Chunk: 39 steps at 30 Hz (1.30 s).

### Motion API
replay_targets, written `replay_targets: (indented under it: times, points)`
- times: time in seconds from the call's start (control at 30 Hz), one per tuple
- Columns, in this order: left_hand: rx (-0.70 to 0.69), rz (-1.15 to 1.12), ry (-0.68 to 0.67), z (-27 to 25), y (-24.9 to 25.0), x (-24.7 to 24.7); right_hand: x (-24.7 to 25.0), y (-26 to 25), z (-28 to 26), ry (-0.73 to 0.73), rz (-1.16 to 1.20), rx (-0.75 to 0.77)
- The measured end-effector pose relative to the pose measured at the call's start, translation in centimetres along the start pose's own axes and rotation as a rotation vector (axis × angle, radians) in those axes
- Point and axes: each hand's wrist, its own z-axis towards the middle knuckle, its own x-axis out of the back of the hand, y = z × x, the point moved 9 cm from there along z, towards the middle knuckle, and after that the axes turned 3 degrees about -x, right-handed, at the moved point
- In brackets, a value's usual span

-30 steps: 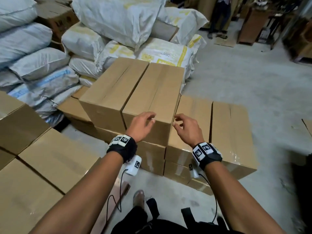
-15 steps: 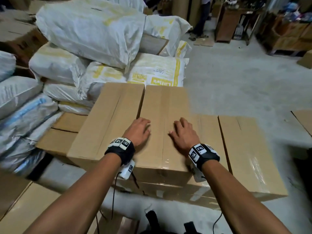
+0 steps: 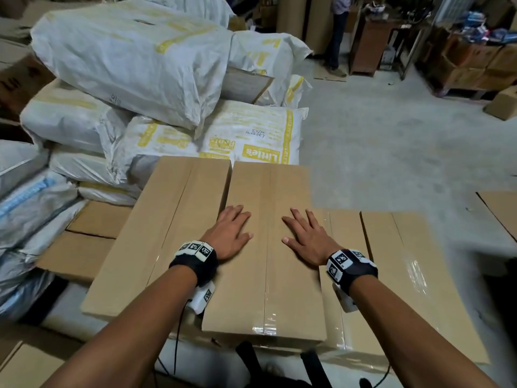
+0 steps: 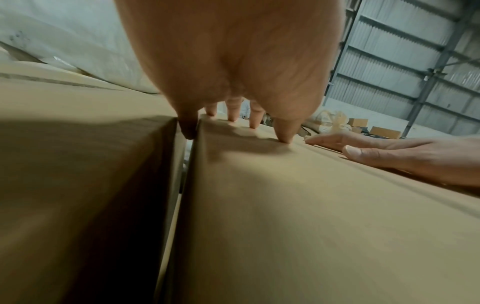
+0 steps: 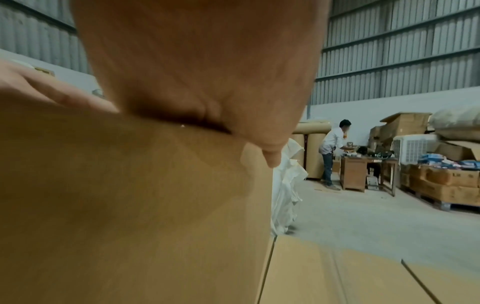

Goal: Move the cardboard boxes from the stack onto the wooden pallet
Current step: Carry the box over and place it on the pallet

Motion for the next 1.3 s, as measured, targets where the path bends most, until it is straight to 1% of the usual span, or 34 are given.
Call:
replay_targets:
  times: [0.13,0.23,0.43,0.6,0.77,0.83,0.97,1.07,1.1,1.2,1.3]
  points:
    - [-0.003,0.003,-0.056,0.9,-0.2,-0.5,0.1,0.6,0.7,0.222,0.028,0.04]
    - [-0.005,-0.007,-0.086,0.8,-0.1,-1.1,0.0,0.9,0.2,0.302,0.056,0.059]
    - [-0.04,-0.011,-0.09,1.1,1.4,-0.5,0.6,2.3,-0.4,0.308,0.066,0.081]
    - [-0.047,0.022,-0.058,1.6,2.2,0.4,0.8,3.9,-1.2,0.328,0.114,0.083]
    - [-0.076,0.007,-0.07,1.8,3.0,0.5,1.0,5.7,-1.9,0.335,0.147,0.076]
    - [-0.065,-0.01,-0.046,2.0,3.8,0.4,1.0,6.1,-1.9,0.339,0.156,0.075]
    - [-0.055,-0.038,0.042,1.8,5.4,0.6,0.9,6.5,-1.8,0.342,0.174,0.074]
    - [-0.066,-0.031,0.074,1.6,5.7,0.8,1.3,5.9,-1.9,0.374,0.176,0.144]
    - [-0.067,-0.026,0.074,1.6,5.7,0.8,1.5,5.7,-1.8,0.375,0.201,0.161]
    - [-0.086,-0.003,0.089,1.7,5.7,0.7,1.4,5.8,-1.8,0.34,0.315,0.143]
    - [-0.098,0.006,0.125,1.7,5.2,0.5,1.3,5.6,-1.8,0.346,0.349,0.153]
